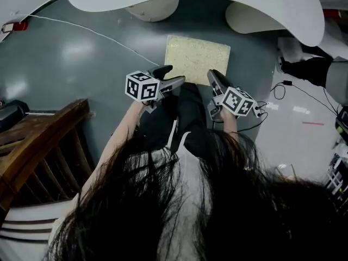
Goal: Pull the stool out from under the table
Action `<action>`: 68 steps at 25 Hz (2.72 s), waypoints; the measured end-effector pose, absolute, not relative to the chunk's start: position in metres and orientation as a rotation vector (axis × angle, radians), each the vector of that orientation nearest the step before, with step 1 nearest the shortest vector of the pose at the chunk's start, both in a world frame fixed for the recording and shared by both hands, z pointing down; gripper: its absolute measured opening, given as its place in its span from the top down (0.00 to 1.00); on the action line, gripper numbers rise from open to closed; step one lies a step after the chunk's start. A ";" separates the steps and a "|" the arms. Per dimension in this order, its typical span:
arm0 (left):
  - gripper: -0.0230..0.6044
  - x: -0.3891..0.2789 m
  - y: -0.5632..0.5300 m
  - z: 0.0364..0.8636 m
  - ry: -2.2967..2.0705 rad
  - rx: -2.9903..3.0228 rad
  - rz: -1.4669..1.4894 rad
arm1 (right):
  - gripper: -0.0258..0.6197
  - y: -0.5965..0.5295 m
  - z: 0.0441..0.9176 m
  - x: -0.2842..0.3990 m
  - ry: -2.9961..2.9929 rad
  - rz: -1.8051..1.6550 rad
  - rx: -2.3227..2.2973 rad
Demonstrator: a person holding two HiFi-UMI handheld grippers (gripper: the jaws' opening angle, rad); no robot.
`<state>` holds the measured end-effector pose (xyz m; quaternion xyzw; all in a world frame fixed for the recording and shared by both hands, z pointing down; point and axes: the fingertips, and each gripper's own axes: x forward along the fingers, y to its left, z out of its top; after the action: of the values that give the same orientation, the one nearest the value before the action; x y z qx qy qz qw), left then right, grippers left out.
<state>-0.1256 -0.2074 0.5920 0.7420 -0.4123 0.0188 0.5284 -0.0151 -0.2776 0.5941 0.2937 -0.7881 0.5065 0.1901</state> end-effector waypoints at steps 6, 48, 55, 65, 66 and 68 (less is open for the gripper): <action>0.45 -0.135 -0.195 0.532 -1.000 1.886 0.033 | 0.82 -0.263 0.529 -0.042 -2.312 1.388 0.796; 0.82 -0.083 -0.102 0.366 -1.090 2.247 0.024 | 0.86 -0.110 0.363 0.031 -2.516 0.985 0.885; 0.82 -0.018 -0.063 0.352 -1.132 2.245 0.059 | 0.87 -0.079 0.354 0.092 -2.565 0.983 0.838; 0.83 0.052 0.027 0.351 -1.231 2.200 0.066 | 0.87 -0.015 0.352 0.143 -2.654 0.934 0.709; 0.83 0.057 0.037 0.352 -1.238 2.193 0.072 | 0.87 -0.007 0.352 0.146 -2.660 0.937 0.698; 0.83 0.064 0.056 0.354 -1.250 2.177 0.089 | 0.87 0.008 0.354 0.150 -2.670 0.951 0.677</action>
<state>0.0643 0.0556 0.3538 0.8241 -0.4732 0.0338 0.3095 0.1502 0.0076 0.3540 0.2308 -0.9104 0.3242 0.1135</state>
